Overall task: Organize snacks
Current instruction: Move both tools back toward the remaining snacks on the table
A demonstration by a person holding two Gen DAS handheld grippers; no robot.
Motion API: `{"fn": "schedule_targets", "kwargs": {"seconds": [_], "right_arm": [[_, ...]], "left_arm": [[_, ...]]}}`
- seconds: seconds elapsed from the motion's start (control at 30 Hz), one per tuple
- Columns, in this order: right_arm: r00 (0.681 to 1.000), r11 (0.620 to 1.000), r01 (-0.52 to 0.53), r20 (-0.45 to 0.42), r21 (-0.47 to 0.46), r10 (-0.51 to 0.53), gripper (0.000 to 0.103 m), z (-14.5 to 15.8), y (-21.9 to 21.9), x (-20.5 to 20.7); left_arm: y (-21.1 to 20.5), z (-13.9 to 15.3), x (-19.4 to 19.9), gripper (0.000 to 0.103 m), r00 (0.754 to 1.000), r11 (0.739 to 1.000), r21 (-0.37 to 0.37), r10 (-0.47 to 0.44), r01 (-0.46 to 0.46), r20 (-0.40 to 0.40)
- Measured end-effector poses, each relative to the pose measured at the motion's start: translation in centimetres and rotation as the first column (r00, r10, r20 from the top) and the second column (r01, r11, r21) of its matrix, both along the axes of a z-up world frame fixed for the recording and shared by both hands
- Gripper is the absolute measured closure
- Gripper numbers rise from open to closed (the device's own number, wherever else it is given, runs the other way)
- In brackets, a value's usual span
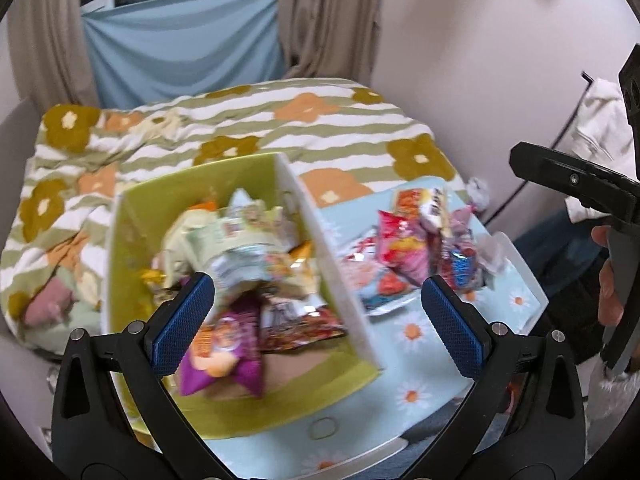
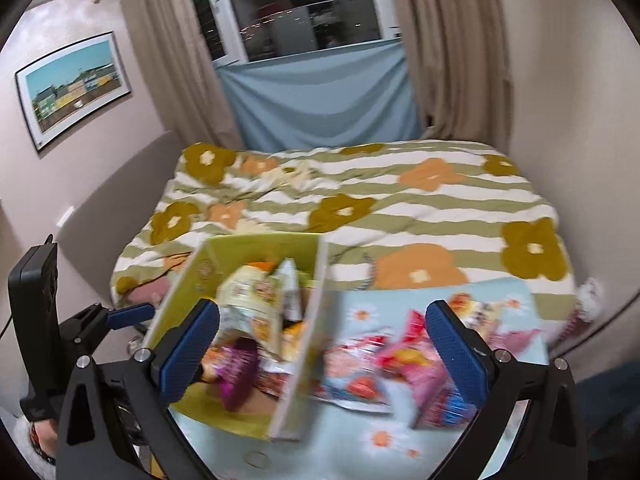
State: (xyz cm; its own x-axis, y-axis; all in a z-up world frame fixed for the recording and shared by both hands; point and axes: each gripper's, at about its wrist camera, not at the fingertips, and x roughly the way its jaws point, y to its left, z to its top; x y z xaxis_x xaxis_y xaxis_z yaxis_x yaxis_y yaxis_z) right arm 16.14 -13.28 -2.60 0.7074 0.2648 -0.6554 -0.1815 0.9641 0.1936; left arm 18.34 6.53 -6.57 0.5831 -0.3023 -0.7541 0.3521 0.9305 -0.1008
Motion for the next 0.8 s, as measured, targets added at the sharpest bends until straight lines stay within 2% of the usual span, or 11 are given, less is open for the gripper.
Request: {"fn": "schedule_targets", "kwargs": {"seconds": [0.13, 0.33, 0.53, 0.8], "right_arm": [[0.999, 0.999, 0.044, -0.006, -0.019, -0.045, 0.0, -0.6, -4.7, -1.1], [0.998, 0.998, 0.033, -0.05, -0.043, -0.036, 0.0, -2.9, -11.6, -1.6], [0.996, 0.998, -0.005, -0.088, -0.06, 0.0, 0.0, -6.2, -17.9, -1.8], [0.979, 0.99, -0.134, -0.158, -0.035, 0.127, 0.0, -11.9, -23.0, -0.7]], "left_arm": [[-3.7, -0.3, -0.1, 0.0, 1.0, 1.0, -0.006, -0.016, 0.016, -0.01], [-10.5, -1.7, 0.5, 0.0, 0.999, 1.0, -0.022, -0.013, 0.012, -0.045], [-18.5, -5.3, 1.4, 0.0, 0.995, 0.999, 0.007, -0.033, 0.034, -0.094], [-25.0, -10.9, 3.2, 0.0, 0.989, 0.997, 0.041, -0.053, 0.059, -0.137]]}}
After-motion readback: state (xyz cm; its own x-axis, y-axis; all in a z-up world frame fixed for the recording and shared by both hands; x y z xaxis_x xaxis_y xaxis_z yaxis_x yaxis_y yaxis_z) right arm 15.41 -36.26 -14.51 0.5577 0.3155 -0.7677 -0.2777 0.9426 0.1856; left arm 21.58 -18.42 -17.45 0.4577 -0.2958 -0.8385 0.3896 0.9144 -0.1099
